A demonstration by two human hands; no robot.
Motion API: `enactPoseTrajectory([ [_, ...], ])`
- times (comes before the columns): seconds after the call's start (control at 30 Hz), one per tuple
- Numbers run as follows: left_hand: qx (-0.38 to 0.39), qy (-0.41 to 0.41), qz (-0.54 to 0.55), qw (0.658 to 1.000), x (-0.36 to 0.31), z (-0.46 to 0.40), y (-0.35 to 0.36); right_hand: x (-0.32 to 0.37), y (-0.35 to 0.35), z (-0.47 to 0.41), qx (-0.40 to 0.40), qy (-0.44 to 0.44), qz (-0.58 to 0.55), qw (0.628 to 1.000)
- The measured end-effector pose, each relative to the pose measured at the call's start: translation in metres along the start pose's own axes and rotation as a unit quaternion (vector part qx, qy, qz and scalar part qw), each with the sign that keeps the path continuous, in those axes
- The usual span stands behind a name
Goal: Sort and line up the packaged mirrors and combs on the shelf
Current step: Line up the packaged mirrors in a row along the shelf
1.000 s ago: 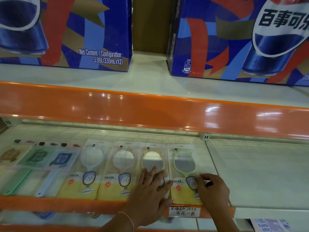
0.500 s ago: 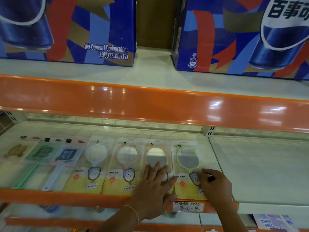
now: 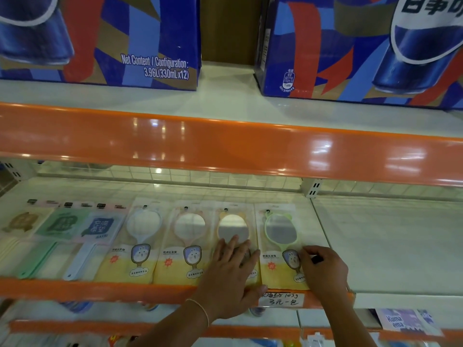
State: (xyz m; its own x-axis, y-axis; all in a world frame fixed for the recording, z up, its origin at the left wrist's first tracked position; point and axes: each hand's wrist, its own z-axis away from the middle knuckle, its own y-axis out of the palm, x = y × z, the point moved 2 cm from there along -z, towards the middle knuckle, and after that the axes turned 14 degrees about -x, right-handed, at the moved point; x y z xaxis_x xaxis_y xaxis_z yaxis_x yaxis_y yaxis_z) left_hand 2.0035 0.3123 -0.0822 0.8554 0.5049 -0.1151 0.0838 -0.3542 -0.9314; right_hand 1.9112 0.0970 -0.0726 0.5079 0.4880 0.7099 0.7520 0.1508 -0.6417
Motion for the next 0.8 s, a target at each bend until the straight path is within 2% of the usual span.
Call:
enactPoseTrajectory([
  [0.37,0.01,-0.028,0.005,1.0,-0.003,-0.004,-0.005,0.001,-0.002,0.0,0.005,0.021,-0.018,1.0],
  [0.5,0.001,-0.032,0.022,0.999,-0.011,-0.009,-0.002,0.004,-0.006,-0.002,0.054,0.046,-0.055,0.996],
  [0.63,0.002,-0.072,0.013,0.997,-0.015,-0.016,0.0,-0.001,-0.006,-0.007,0.094,0.034,-0.05,0.994],
  [0.8,0.01,-0.077,-0.009,0.997,-0.012,-0.015,0.006,-0.004,-0.005,-0.008,0.095,0.003,-0.027,0.995],
])
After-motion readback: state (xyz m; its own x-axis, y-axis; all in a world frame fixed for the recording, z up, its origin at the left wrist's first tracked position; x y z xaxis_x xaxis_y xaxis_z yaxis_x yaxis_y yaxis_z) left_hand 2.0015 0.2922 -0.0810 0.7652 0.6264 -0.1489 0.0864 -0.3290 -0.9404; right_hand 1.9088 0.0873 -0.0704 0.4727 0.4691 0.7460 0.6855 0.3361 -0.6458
